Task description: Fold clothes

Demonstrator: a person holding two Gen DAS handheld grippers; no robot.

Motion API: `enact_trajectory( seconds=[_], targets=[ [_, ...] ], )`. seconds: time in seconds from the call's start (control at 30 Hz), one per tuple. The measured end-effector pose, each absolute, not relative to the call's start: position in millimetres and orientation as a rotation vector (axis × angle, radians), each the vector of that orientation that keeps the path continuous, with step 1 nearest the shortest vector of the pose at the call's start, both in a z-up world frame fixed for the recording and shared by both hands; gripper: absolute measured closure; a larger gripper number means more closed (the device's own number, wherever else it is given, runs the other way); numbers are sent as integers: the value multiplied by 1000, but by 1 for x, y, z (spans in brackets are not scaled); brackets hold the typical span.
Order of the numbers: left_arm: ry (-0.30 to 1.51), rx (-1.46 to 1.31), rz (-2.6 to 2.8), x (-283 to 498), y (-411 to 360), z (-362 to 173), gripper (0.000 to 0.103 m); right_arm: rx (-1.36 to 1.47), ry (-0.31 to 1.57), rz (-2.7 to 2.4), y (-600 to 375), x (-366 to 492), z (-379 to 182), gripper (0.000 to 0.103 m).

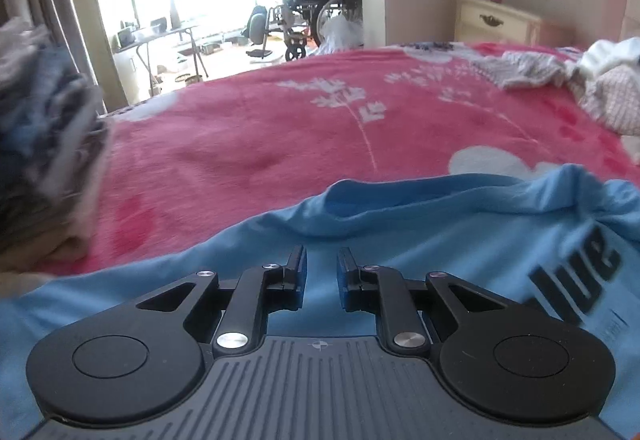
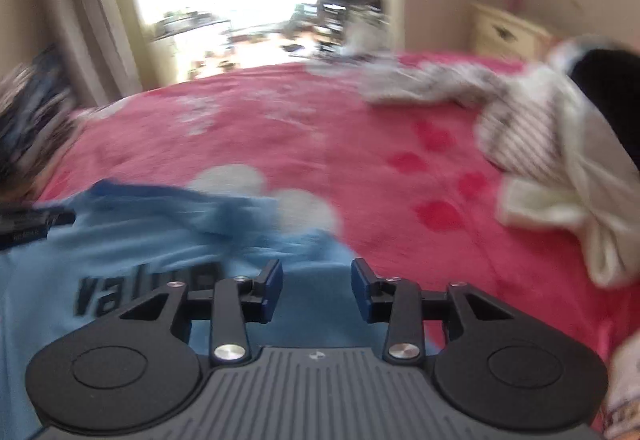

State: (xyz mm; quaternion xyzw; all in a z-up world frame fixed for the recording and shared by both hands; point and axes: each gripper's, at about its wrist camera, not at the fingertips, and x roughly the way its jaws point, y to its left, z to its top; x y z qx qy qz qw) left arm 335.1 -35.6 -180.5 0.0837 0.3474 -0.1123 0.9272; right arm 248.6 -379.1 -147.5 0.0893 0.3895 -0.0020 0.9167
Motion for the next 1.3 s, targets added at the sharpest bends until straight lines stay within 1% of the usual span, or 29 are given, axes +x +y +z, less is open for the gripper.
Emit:
enact_trajectory(
  seconds=[0.07,0.13,0.23,0.27,0.3,0.33,0.4,0.63,0.7,0.77,0.8,0.83,0.9,0.97,1.0,1.1,1.17,1.2,1.23,1.3],
  targets=[
    [722,132,-215,342,-40,-190,87,316,826,-35,-409,248,-156,59],
    [723,116,-194,347,-43,-196,87,447,845,-59,-434,250,-167,55],
    [708,107,-164,352,-45,-200,87,621,900,-13,-458,261,-188,55],
    [704,101,-153,355,-46,-200,87,666,918,-11,-461,263,-195,58],
    [701,89,-141,358,-46,-200,87,691,929,-5,-461,265,-200,74],
    [701,74,-132,361,-45,-200,87,682,925,3,-459,267,-200,92],
    [700,67,-111,367,-44,-202,87,630,892,7,-452,268,-192,99],
    [677,59,-58,379,-41,-206,87,326,614,-87,-434,264,-121,100],
    [673,53,-46,381,-40,-206,87,234,589,-135,-431,271,-116,100],
    [668,53,-34,383,-40,-207,87,102,606,-195,-426,282,-128,100],
    [666,52,-31,383,-40,-207,87,55,641,-240,-426,290,-139,100],
    [664,52,-29,383,-40,-208,87,29,699,-285,-430,298,-154,97],
    [659,50,-28,382,-39,-209,87,35,797,-354,-439,308,-178,95],
    [659,33,-35,382,-36,-208,87,80,809,-420,-451,304,-186,94],
    [658,25,-39,382,-34,-208,87,110,773,-422,-454,299,-180,94],
    [659,-12,-57,381,-28,-208,87,188,623,-377,-454,282,-148,85],
    [664,-32,-69,379,-24,-208,87,214,568,-251,-440,284,-132,84],
    [667,-41,-75,379,-22,-208,87,235,564,-167,-430,291,-126,80],
    [664,-42,-79,378,-21,-208,87,269,585,-68,-418,303,-124,70],
    [659,-39,-83,376,-20,-209,87,325,661,119,-391,336,-128,59]
  ],
)
